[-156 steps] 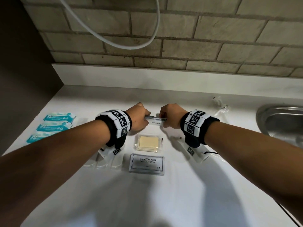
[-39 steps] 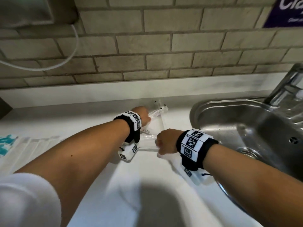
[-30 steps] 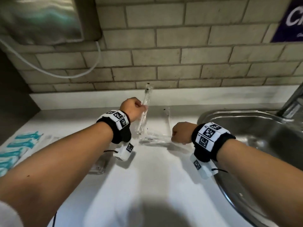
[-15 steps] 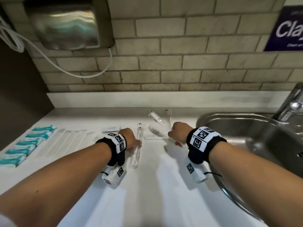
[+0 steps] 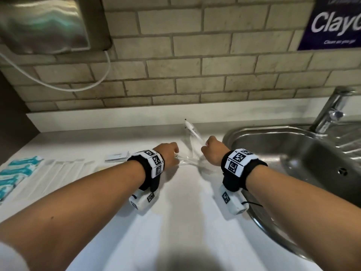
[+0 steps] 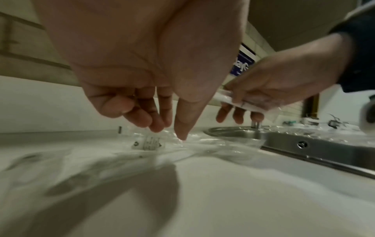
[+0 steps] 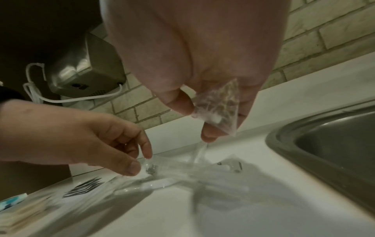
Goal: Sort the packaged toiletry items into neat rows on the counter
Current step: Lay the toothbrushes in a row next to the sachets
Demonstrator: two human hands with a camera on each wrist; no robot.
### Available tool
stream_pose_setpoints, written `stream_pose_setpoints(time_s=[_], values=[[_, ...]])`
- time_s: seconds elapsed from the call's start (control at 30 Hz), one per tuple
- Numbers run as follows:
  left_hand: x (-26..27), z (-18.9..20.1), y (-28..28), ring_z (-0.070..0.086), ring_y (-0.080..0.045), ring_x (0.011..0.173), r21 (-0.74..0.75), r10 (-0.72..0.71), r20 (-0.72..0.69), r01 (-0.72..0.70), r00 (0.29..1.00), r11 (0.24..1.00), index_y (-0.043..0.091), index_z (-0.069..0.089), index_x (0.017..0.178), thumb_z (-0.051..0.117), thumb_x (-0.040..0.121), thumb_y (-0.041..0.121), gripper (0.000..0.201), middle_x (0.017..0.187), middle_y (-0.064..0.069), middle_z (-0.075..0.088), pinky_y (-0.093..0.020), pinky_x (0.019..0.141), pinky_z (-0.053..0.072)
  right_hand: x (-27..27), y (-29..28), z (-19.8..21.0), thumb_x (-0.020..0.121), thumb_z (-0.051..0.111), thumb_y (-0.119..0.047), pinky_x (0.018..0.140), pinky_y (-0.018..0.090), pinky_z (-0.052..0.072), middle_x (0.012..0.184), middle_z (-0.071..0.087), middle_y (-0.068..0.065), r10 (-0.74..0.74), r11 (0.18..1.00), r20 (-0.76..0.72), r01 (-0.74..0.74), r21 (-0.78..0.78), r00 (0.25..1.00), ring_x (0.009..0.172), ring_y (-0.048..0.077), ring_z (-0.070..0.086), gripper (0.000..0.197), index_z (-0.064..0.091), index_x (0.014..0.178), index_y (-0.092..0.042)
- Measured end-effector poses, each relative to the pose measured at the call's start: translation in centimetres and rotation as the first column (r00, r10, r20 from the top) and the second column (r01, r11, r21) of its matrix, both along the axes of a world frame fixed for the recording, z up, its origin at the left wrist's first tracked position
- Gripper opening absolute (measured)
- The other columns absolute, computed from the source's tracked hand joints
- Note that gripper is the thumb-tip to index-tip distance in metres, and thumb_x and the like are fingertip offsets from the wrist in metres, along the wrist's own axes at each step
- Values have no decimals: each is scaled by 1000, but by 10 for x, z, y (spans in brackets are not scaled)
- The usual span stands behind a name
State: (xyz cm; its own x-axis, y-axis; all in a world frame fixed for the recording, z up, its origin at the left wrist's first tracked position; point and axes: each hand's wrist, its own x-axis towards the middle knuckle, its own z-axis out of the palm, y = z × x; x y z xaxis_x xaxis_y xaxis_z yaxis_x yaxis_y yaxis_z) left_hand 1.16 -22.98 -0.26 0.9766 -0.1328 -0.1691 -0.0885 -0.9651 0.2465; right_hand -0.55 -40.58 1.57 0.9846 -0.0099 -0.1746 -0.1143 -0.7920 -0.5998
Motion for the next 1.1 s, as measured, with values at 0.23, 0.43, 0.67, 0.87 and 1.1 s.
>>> stream_pose_setpoints(time_s=[0.23, 0.43, 0.67, 0.87, 1.1], values=[[11, -6, -18, 68, -21, 75, 227, 62, -126, -33, 990, 973, 11, 67, 84, 66, 72, 30, 22, 86, -3, 70, -28, 68, 58, 14, -4, -10, 83, 67, -22, 67, 28, 39, 97, 54, 5, 127, 983, -66, -134, -126, 990, 85, 23, 52, 30, 46, 101, -12], [18, -13, -16, 65, -22, 96, 165, 17, -68, -5, 998, 986, 14, 69, 102, 71, 76, 32, 32, 104, -2, 69, -31, 83, 54, 17, 7, -32, 68, 70, -24, 79, 33, 55, 99, 61, 0, 121, 947, -146, -158, -281, 982, 87, 23, 63, 41, 50, 103, -17], [20, -7, -10, 65, -17, 93, 94, -50, -85, 58, 995, 994, 22, 73, 92, 73, 76, 27, 17, 98, 5, 70, -26, 80, 51, 31, -9, -8, 79, 70, -23, 64, 27, 40, 94, 55, 3, 123, 979, -47, -129, -159, 991, 82, 23, 54, 30, 46, 95, -14], [26, 17, 10, 61, -14, 81, 9, -28, -62, 29, 998, 1000, 22, 73, 84, 80, 72, 25, 15, 81, 6, 66, -21, 70, 44, 40, -16, 20, 81, 67, -21, 64, 30, 44, 90, 57, 7, -4, 997, 62, 8, -72, 998, 77, 26, 57, 30, 47, 100, -10], [2, 34, 36, 55, -6, 47, -72, 78, -100, -85, 992, 994, 12, 70, 81, 74, 80, 29, 17, 74, -6, 75, -22, 63, 48, 20, 2, 27, 82, 69, -20, 65, 28, 39, 91, 55, 6, 44, 992, 82, -34, -118, 996, 79, 24, 53, 32, 48, 105, -10]])
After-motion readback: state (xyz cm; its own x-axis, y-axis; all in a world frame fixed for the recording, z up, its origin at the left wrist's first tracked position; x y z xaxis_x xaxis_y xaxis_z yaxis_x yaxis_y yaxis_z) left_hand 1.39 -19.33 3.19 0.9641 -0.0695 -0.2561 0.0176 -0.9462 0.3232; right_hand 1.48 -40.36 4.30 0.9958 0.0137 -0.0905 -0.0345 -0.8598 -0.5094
